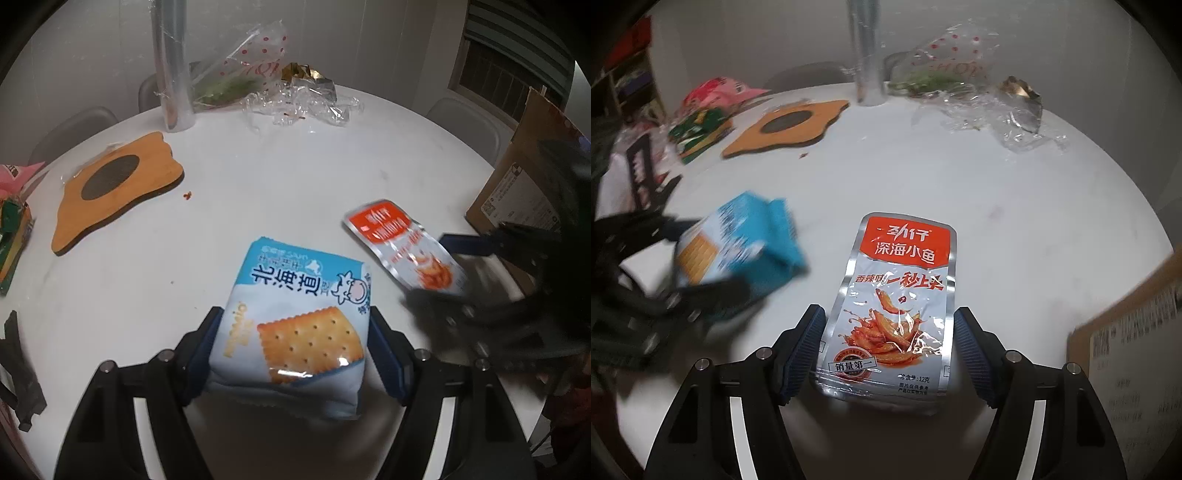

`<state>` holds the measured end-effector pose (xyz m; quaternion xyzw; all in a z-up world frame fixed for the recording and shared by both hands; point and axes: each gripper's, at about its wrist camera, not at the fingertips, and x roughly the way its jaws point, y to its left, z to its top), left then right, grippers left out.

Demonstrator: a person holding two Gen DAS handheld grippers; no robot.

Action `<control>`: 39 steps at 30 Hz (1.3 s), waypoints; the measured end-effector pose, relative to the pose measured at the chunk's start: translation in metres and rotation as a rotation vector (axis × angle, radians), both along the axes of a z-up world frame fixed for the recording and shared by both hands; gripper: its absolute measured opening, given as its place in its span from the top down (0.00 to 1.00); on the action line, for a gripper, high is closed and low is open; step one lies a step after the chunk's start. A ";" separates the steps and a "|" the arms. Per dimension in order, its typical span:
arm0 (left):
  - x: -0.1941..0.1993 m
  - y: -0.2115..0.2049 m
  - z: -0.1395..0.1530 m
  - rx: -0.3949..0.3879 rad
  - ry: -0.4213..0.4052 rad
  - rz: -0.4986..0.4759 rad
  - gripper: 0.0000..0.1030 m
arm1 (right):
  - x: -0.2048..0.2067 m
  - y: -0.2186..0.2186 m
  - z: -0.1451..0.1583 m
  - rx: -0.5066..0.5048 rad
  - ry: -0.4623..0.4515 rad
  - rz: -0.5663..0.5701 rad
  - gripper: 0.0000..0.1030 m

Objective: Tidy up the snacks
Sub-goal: 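Lift the cracker pack and fish pouch and carry both over the box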

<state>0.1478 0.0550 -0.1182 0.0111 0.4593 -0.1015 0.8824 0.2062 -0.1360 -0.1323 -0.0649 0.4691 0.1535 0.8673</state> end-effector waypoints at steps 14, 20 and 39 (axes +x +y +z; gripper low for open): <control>-0.008 0.003 0.001 -0.007 -0.019 -0.003 0.36 | -0.001 0.008 -0.003 -0.034 -0.041 -0.020 0.35; -0.015 0.008 0.009 -0.022 -0.038 0.015 0.37 | -0.007 0.011 0.002 -0.034 -0.066 -0.015 0.41; -0.040 0.026 0.020 -0.046 -0.073 0.065 0.37 | -0.021 0.031 -0.002 -0.032 -0.029 0.070 0.25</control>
